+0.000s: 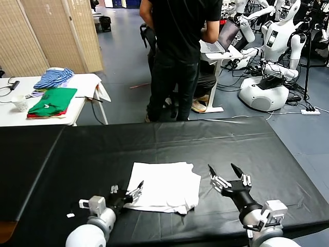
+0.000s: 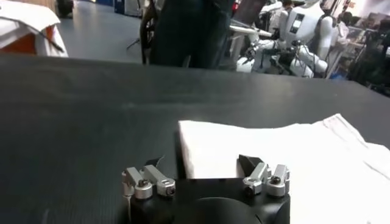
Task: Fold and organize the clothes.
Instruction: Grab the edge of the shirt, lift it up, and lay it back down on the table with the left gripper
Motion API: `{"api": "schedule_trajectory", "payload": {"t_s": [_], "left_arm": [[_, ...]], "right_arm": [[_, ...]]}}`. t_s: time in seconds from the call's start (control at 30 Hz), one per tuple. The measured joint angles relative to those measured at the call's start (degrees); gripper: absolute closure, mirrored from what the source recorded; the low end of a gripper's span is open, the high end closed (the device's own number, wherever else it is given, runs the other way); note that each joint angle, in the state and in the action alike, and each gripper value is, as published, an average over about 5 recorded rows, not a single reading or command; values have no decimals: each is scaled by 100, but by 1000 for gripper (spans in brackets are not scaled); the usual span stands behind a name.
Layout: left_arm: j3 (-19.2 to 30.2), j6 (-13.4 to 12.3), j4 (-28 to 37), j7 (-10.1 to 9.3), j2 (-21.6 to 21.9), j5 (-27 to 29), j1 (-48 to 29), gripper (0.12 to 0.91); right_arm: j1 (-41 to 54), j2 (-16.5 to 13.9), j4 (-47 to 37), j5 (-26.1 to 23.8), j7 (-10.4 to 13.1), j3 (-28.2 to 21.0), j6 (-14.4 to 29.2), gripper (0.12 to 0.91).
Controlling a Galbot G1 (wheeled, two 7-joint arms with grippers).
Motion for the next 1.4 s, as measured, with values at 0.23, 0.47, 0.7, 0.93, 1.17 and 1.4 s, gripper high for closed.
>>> {"api": "schedule_trajectory", "payload": {"t_s": [0.23,0.47,0.7,0.93,1.17,1.4], "left_arm": [[51,33,85,103,-22,16,5,146],[157,117,129,161,-66,-3,-29,489],[203,191,108,248,-58,-126,-38,823],[154,234,-42,187,15,-112,-43,831],[-196,399,-413,99,265,526,-66,831],[-1003,142,-802,2,665,1747,-208,831]], "right_arm": [[-44,0,36,11,2,36,0,118],[-104,13,98,16,3,66,1,118],[-156,38,147,16,4,101,3,118],[-162,80,152,15,5,87,3,118],[-136,67,148,41,5,147,3,118],[-59,26,95,125,11,164,-10,118]]}}
